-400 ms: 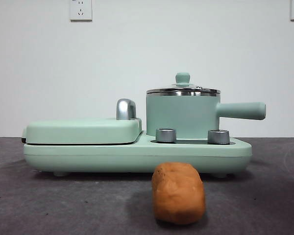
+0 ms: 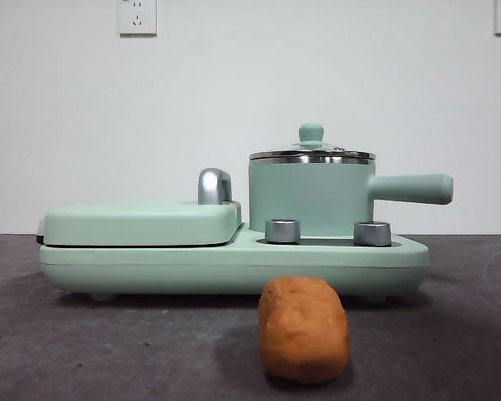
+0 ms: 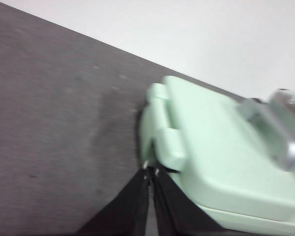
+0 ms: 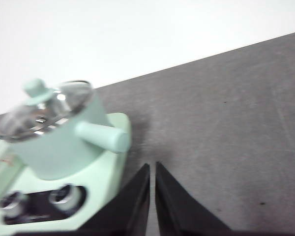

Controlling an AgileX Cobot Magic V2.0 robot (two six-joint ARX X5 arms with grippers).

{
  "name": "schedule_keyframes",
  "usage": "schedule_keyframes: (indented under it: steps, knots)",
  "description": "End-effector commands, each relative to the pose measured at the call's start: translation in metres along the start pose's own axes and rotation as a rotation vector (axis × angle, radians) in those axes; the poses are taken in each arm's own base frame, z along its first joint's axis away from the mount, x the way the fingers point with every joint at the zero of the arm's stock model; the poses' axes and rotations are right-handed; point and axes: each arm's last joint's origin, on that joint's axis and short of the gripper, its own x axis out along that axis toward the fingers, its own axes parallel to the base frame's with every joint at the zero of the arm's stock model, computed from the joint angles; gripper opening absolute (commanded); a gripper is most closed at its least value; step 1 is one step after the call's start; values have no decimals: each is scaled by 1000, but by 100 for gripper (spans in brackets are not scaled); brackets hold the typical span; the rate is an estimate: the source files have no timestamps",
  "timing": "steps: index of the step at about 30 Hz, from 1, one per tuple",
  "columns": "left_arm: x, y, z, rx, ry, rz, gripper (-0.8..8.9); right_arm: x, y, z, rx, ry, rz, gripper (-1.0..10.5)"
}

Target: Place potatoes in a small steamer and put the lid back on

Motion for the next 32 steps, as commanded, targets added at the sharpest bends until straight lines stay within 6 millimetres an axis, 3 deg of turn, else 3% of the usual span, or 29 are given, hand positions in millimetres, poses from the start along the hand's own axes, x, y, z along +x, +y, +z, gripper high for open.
schedule_keyframes:
  steps: [1,8,14,19,26,27,32]
  knots:
    - [-3,-9,13,-44,13,-46,16,-6,10,20,40,-5,65,15]
    - [-2,-31,46,-42,137,-181,16,-12,32,66,50,82,164,16]
    - [6,-53,86,45,260,-257,17,-11,49,100,32,248,321,16]
    - [19,-69,118,128,338,-318,29,-12,59,118,-19,361,460,16]
    - [47,-84,141,119,436,-442,43,-15,64,126,-64,397,490,18]
    - [51,-86,143,122,442,-448,77,-15,64,126,-64,397,485,29]
    - [74,-96,148,128,481,-481,367,-15,63,126,-59,398,477,314]
